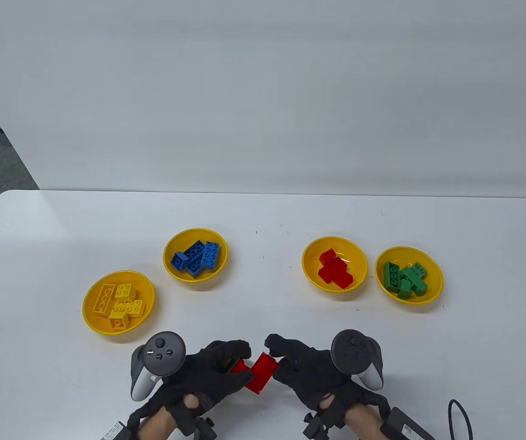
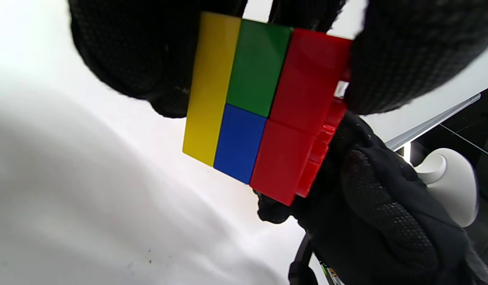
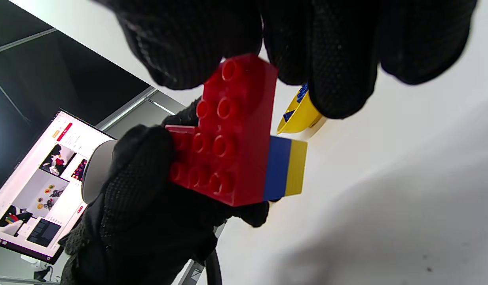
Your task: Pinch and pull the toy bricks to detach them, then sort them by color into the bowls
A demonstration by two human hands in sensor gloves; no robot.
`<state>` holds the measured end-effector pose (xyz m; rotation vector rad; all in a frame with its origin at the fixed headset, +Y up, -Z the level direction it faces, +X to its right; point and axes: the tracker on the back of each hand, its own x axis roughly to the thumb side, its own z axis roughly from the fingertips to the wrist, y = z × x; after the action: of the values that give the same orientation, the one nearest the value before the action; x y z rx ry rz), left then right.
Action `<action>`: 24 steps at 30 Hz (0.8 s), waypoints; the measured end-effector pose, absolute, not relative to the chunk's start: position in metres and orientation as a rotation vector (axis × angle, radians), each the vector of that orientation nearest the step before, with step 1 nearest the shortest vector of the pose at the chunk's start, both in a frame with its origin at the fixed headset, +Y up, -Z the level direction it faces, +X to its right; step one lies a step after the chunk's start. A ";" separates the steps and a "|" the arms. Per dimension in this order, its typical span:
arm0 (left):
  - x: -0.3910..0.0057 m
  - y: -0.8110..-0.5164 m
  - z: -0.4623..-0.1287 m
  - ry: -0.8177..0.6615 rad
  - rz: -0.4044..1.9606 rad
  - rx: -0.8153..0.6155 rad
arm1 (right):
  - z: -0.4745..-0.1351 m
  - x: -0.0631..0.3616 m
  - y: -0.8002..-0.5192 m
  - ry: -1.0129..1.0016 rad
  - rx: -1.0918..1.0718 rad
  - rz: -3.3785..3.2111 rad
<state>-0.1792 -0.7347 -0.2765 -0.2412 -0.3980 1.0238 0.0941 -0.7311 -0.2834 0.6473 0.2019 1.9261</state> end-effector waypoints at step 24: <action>-0.188 -0.746 -0.280 -0.304 1.235 -0.320 | -0.277 0.118 -0.695 -0.069 0.443 1.699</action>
<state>-0.1876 -0.7455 -0.2803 -0.3204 -0.3043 1.2349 0.1184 -0.6946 -0.2766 0.4429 -0.0693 1.6986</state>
